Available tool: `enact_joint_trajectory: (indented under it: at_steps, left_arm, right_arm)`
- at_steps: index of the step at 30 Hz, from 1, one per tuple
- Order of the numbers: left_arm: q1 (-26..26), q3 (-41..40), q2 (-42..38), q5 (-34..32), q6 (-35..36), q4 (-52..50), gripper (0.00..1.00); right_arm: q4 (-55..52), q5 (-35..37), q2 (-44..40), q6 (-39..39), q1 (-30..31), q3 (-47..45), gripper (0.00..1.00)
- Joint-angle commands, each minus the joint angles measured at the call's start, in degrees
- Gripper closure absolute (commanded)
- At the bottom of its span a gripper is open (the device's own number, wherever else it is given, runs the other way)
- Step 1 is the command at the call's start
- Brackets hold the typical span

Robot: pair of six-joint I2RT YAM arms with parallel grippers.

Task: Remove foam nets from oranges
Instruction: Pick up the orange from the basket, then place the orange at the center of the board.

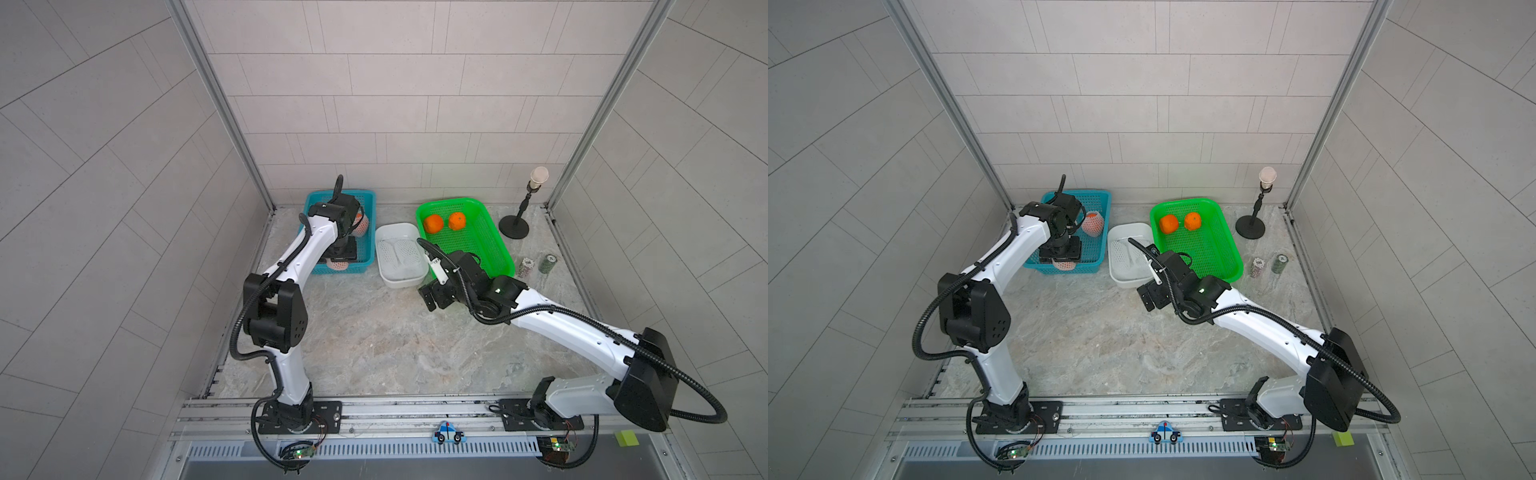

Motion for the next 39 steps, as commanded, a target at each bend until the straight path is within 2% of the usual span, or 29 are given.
enact_joint_trajectory:
  at_steps: [1, 7, 16, 21, 26, 34, 39]
  left_arm:
    - [-3.2, -1.1, -3.5, -0.3, 0.7, -4.2, 0.33]
    - [-11.2, -10.5, -8.9, 4.0, -2.4, -3.6, 0.33]
    - [-23.3, -24.7, -11.6, 9.6, -8.7, 2.4, 0.33]
    - [-28.3, -28.5, -10.3, 11.7, -11.0, 6.5, 0.32]
    - [-31.2, -31.8, -9.3, 13.7, -11.8, 9.8, 0.32]
    - [-32.2, -35.9, -9.5, 14.6, -11.8, 13.0, 0.29]
    - [-32.2, -36.8, -10.9, 14.4, -11.1, 13.4, 0.22]
  right_arm:
    - [2.5, -2.1, -3.3, -2.1, 0.7, -3.1, 0.0]
    - [8.2, -5.9, -8.8, -3.9, 3.4, -13.9, 0.0]
    - [24.4, -6.1, -20.0, -13.8, 12.5, -33.9, 0.03]
    - [25.5, -5.0, -19.1, -13.7, 12.9, -35.2, 0.03]
    - [27.1, -5.1, -16.8, -13.4, 13.2, -35.4, 0.04]
    - [29.0, -4.8, -14.9, -13.4, 13.4, -36.0, 0.04]
    - [29.4, -4.3, -14.8, -13.7, 13.5, -36.1, 0.04]
